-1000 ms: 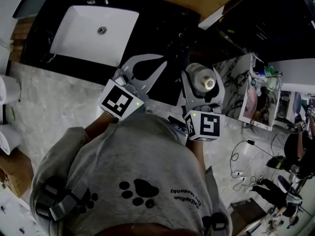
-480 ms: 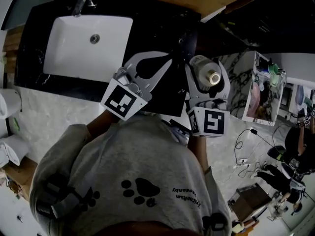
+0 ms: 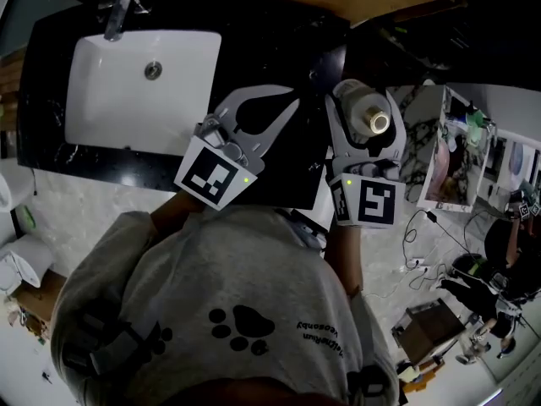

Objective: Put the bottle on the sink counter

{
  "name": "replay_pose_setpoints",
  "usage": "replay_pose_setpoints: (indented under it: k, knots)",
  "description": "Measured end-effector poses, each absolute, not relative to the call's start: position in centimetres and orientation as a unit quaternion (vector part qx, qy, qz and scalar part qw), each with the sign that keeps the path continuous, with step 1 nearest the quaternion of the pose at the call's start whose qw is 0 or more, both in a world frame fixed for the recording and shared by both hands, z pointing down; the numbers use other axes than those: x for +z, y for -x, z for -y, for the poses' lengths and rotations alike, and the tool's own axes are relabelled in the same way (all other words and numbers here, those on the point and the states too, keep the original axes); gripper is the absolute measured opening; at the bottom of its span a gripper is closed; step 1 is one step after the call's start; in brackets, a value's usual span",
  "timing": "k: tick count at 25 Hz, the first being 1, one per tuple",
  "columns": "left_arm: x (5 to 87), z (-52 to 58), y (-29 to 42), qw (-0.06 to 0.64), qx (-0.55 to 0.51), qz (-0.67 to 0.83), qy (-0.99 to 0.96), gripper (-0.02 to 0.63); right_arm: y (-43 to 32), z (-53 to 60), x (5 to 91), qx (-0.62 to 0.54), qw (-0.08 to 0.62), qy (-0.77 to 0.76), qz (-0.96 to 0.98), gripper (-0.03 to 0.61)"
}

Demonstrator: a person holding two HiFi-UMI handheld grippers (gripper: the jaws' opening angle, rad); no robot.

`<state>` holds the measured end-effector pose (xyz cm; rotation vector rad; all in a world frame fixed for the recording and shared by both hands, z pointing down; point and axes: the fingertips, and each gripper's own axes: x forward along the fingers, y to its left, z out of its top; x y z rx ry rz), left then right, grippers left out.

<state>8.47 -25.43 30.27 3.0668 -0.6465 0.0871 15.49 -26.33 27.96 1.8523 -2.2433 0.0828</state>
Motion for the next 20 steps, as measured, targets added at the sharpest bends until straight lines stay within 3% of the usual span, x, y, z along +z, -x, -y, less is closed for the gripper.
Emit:
replay_pose_setpoints:
  k: [20]
  knots:
    - [34.6,30.9,-11.7,0.051,0.021,0.226,-0.973,0.002,-17.7,34.9,32.0,0.037,0.142,-0.619,0.771,0.334]
